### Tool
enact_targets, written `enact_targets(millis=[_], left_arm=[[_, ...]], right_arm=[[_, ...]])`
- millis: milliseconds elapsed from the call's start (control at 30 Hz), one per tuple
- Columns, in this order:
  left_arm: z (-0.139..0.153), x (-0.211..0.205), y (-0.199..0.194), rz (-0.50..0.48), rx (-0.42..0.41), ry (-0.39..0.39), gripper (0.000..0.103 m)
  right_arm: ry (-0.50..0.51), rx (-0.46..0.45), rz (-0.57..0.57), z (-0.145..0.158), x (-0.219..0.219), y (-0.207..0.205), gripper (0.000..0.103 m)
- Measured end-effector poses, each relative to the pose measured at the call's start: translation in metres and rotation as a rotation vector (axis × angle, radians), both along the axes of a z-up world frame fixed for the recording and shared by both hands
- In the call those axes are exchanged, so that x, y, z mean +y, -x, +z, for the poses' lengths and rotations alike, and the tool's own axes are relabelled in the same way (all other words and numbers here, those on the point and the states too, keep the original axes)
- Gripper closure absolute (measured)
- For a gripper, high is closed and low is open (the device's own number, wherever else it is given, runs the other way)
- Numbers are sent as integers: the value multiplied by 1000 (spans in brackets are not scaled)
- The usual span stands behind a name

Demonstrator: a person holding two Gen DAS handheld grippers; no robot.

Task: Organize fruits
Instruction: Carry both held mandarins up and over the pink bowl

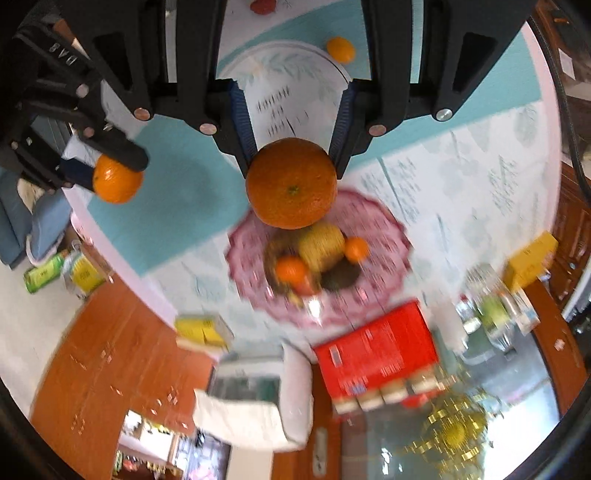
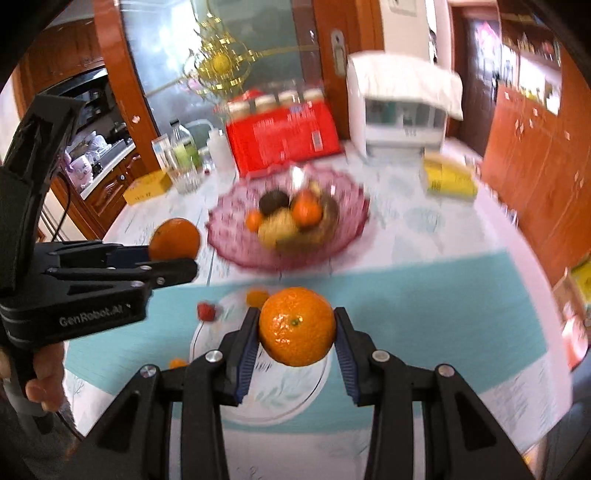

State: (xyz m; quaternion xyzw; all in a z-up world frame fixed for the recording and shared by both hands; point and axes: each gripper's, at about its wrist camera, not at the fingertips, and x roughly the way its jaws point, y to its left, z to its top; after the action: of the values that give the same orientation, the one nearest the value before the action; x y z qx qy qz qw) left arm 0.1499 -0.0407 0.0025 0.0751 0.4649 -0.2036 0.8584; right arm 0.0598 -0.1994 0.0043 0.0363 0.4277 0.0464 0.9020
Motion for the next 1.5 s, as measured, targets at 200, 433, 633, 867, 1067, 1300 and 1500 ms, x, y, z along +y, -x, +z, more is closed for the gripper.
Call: enact_targets(millis=[200, 433, 633, 867, 1067, 1300, 1500], left_arm=[[53, 3, -29, 83, -117, -30, 65], [69, -2, -69, 157, -143, -79, 65], [31, -8, -109, 208, -57, -96, 65], [-37, -16, -136, 248, 70, -101, 65], [-74, -21, -151, 284, 107, -129, 65], [-100, -21, -159, 311, 120, -157, 64], [-117, -16, -160, 326, 153, -155, 64]], right_arm=[[113, -113, 60, 56, -18, -40, 64], [178, -213, 78, 101, -38, -102, 64], [97, -146, 97, 75, -41, -159, 64], [53, -9, 147, 5, -26, -195, 63], [25, 89, 160, -43, -19, -213, 63], [3, 146, 116, -74, -15, -214, 63], [-22, 195, 108, -92, -13, -211, 62]])
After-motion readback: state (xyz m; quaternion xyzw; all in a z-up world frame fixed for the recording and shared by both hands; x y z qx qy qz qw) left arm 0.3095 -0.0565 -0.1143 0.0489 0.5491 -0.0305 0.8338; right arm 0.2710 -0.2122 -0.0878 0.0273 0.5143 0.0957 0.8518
